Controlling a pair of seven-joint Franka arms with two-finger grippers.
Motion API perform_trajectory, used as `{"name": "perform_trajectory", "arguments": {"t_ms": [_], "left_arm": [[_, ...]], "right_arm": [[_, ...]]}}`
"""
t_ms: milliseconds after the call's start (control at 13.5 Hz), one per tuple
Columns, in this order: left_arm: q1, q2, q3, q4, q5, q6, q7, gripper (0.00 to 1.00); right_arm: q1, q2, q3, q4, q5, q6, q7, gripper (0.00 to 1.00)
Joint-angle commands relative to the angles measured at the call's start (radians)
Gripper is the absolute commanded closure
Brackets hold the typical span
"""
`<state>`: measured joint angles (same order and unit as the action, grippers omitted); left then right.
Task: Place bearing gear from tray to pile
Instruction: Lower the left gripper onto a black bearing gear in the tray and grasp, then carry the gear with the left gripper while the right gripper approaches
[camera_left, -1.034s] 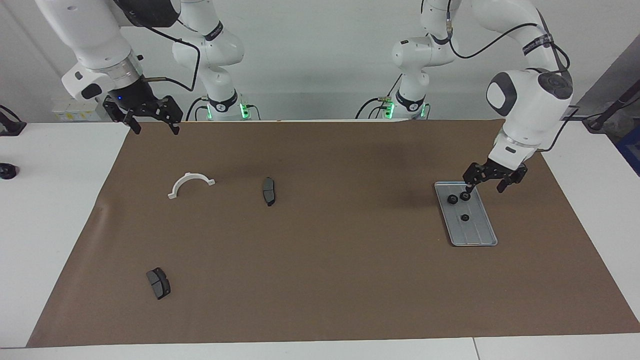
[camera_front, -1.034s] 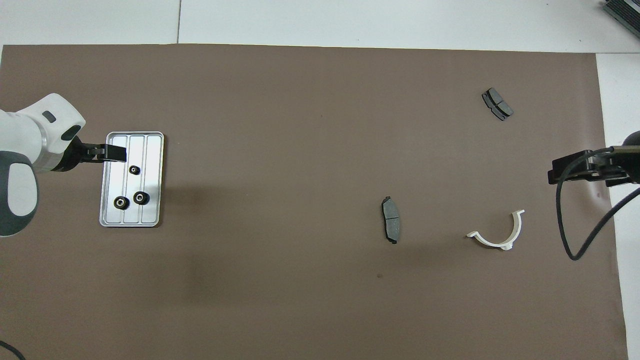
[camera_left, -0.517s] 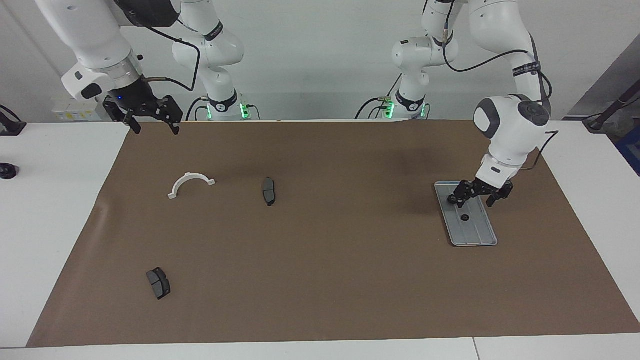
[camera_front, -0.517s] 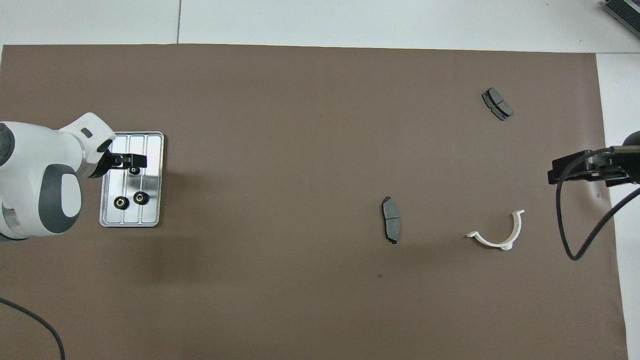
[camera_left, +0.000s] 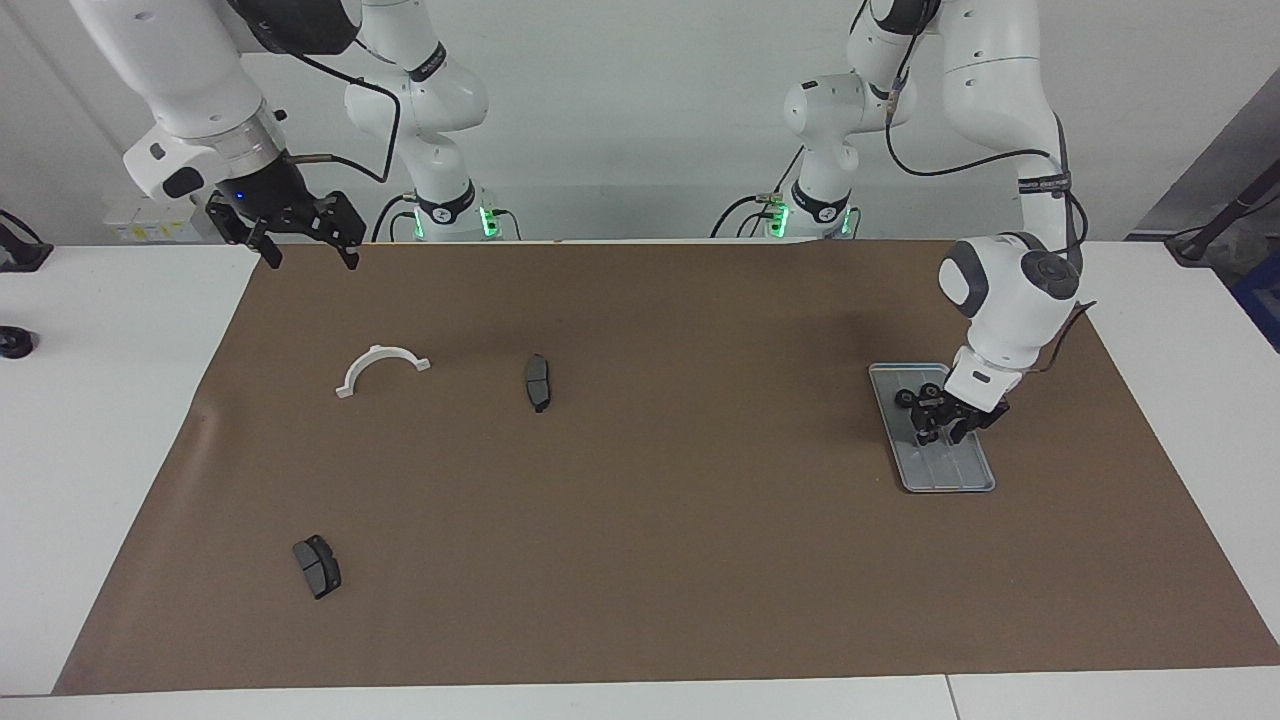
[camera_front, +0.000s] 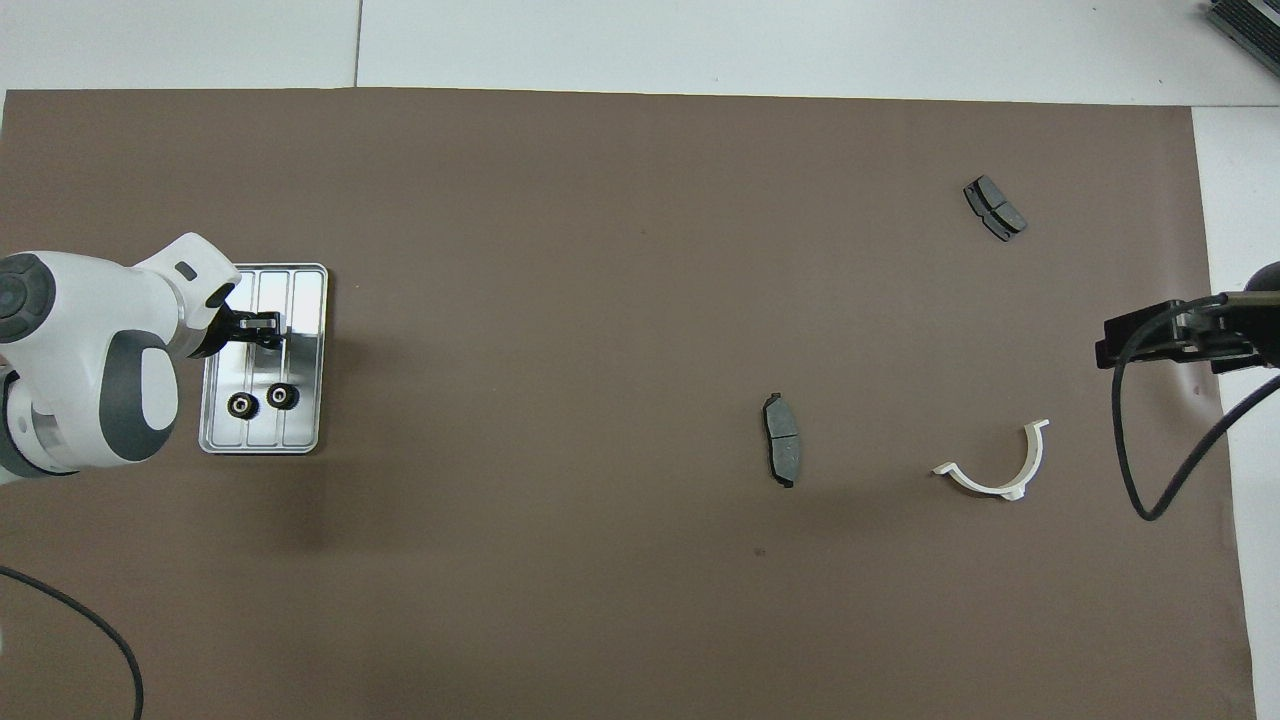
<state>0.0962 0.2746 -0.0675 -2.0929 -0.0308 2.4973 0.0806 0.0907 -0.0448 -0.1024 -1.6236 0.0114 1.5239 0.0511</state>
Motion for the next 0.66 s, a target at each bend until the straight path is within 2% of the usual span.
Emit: {"name": "perform_trajectory", "arguments": {"t_ms": [0, 74, 148, 222, 295, 517, 591], "left_arm": [[0.008, 0.000, -0.005, -0.016, 0.002, 0.025, 0.010, 0.55], [0.008, 0.000, -0.005, -0.018, 0.002, 0.025, 0.008, 0.57], [0.007, 0.000, -0.005, -0.021, 0.002, 0.025, 0.008, 0.63], [0.007, -0.002, -0.005, -0.021, 0.002, 0.025, 0.010, 0.84], [0.008, -0.002, -0.005, -0.016, 0.002, 0.019, 0.011, 1.00], [0.007, -0.003, -0.005, 0.005, 0.002, -0.007, 0.010, 1.00], [0.002, -0.009, -0.005, 0.042, 0.002, -0.065, 0.008, 1.00]], "right_arm": [[0.001, -0.015, -0.002, -0.013, 0.002, 0.007, -0.019, 0.00], [0.003, -0.015, -0.002, -0.013, 0.002, 0.007, -0.019, 0.00], [0.004, -0.015, -0.002, -0.013, 0.002, 0.007, -0.019, 0.00], [0.003, -0.015, -0.002, -0.013, 0.002, 0.007, -0.019, 0.00], [0.003, -0.015, -0.002, -0.013, 0.002, 0.007, -0.019, 0.00], [0.004, -0.015, -0.002, -0.013, 0.002, 0.006, -0.019, 0.00], [0.001, -0.024, -0.002, -0.013, 0.002, 0.001, -0.019, 0.00]]}}
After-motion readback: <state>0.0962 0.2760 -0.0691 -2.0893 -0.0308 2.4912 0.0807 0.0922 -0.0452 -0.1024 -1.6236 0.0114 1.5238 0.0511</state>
